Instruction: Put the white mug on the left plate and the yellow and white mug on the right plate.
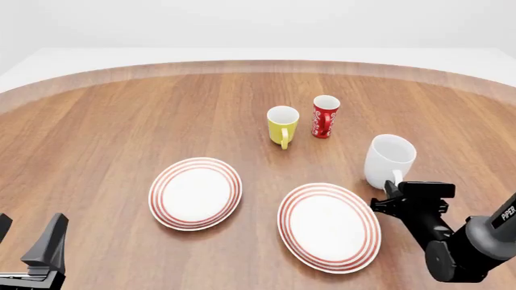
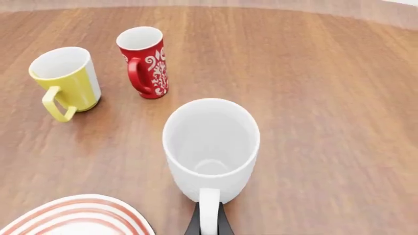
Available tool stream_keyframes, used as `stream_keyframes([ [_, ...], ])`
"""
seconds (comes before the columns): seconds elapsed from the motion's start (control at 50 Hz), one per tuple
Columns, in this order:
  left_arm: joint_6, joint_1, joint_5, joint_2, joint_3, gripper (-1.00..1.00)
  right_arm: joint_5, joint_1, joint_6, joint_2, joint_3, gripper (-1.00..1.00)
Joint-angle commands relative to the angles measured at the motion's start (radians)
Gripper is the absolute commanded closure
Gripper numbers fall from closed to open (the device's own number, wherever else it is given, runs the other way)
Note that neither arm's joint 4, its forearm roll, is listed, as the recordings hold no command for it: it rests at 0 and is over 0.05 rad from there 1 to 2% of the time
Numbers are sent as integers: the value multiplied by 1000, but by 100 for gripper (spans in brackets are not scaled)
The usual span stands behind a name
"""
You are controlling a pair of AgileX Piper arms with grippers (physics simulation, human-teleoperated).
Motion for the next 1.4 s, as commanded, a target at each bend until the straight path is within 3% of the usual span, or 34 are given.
stream_keyframes([
  [0.02,0,0,0,0,0,-100,43,3,-11,-93,19,100],
  [0.1,0,0,0,0,0,-100,43,3,-11,-93,19,100],
  [0.16,0,0,0,0,0,-100,118,11,-25,-214,32,100],
  [0.5,0,0,0,0,0,-100,241,37,-42,-402,48,100],
  [0.56,0,0,0,0,0,-100,318,56,-47,-515,54,100],
  [0.76,0,0,0,0,0,-100,456,93,-59,-681,36,100],
  [1.04,0,0,0,0,0,-100,487,104,-63,-717,33,100],
  [1.06,0,0,0,0,0,-100,576,144,-76,-811,7,100],
  [1.08,0,0,0,0,0,-100,591,151,-80,-825,3,100],
  [1.26,0,0,0,0,0,-100,609,161,-85,-841,-5,100],
  [1.28,0,0,0,0,0,-100,649,199,-94,-872,-31,100],
  [1.4,0,0,0,0,0,-100,684,231,-102,-895,-56,100],
])
